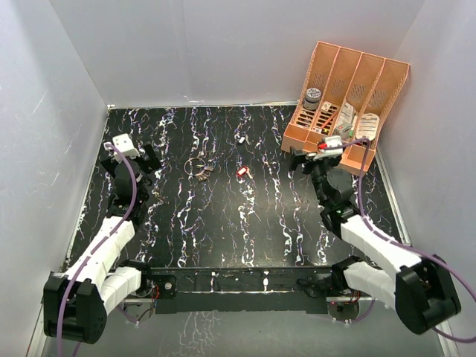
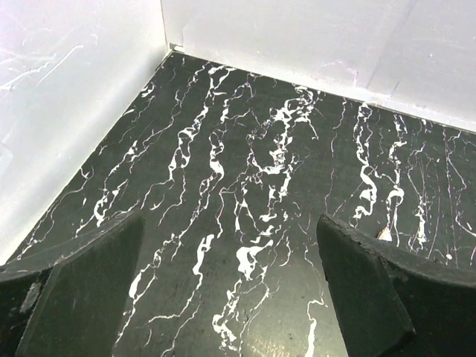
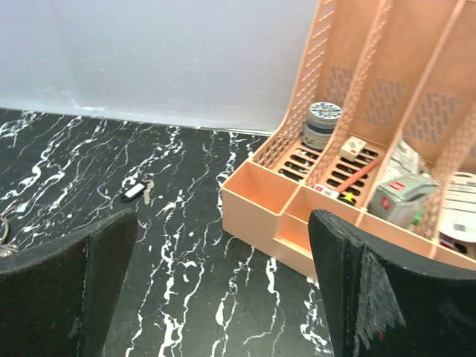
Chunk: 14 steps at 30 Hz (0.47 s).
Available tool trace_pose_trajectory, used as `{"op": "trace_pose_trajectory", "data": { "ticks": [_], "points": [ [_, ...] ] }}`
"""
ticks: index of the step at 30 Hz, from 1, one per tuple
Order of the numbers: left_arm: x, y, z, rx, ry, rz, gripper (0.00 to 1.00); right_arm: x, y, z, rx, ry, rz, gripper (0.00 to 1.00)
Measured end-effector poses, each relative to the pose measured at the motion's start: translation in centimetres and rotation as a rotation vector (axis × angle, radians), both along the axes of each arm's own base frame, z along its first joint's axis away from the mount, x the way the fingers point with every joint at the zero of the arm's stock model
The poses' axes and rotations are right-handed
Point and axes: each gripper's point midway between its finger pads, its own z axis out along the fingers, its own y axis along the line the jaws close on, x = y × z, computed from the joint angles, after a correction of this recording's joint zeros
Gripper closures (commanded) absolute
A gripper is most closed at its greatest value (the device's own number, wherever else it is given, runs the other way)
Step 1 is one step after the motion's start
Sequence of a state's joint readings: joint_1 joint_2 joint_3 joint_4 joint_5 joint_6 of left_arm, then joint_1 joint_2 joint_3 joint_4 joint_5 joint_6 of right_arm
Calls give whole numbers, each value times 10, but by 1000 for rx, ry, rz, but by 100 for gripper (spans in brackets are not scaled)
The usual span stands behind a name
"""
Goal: Remove the keys from the keyring
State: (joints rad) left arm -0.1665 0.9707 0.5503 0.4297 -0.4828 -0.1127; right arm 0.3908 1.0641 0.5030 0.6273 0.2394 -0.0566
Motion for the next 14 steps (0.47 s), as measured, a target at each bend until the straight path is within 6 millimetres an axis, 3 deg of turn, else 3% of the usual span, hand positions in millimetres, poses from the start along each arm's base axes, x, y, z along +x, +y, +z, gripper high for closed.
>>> {"op": "trace_pose_trajectory", "data": {
  "ticks": [6, 14],
  "points": [
    [-6, 1, -9, -1, 32, 4, 1, -25, -24, 14, 42, -75, -74, 2],
    [-14, -1, -13, -5, 31, -13, 1, -27, -31, 19, 55, -95, -109, 2]
  ]
}}
